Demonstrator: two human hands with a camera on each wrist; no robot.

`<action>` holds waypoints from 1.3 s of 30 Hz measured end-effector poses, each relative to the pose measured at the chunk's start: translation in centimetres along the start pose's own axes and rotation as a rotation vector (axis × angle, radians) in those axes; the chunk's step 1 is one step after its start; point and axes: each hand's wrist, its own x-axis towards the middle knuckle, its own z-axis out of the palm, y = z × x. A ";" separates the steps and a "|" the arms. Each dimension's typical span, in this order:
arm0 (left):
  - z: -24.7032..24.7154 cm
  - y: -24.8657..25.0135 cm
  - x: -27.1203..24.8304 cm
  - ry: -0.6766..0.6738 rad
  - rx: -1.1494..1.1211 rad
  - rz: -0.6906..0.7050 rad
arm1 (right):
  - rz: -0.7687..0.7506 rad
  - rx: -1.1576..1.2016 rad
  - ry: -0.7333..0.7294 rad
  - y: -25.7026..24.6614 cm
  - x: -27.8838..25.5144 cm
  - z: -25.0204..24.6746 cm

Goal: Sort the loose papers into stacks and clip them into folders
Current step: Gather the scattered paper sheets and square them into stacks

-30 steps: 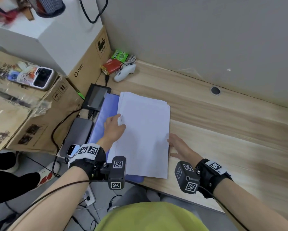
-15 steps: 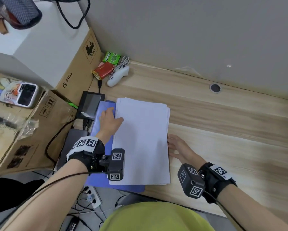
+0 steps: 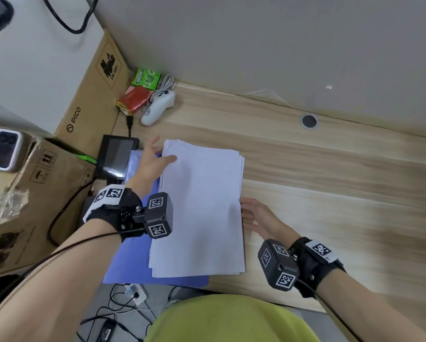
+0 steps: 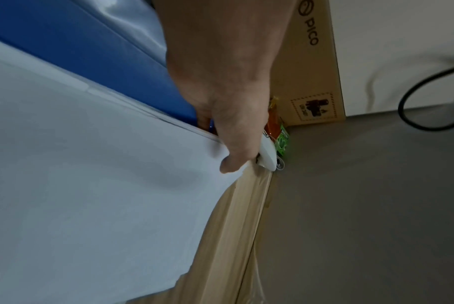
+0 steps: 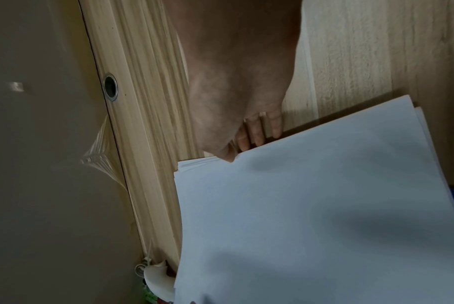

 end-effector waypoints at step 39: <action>15.2 -1.0 -13.0 -0.368 0.046 -0.070 | -0.232 0.058 0.246 2.0 -9.5 -10.2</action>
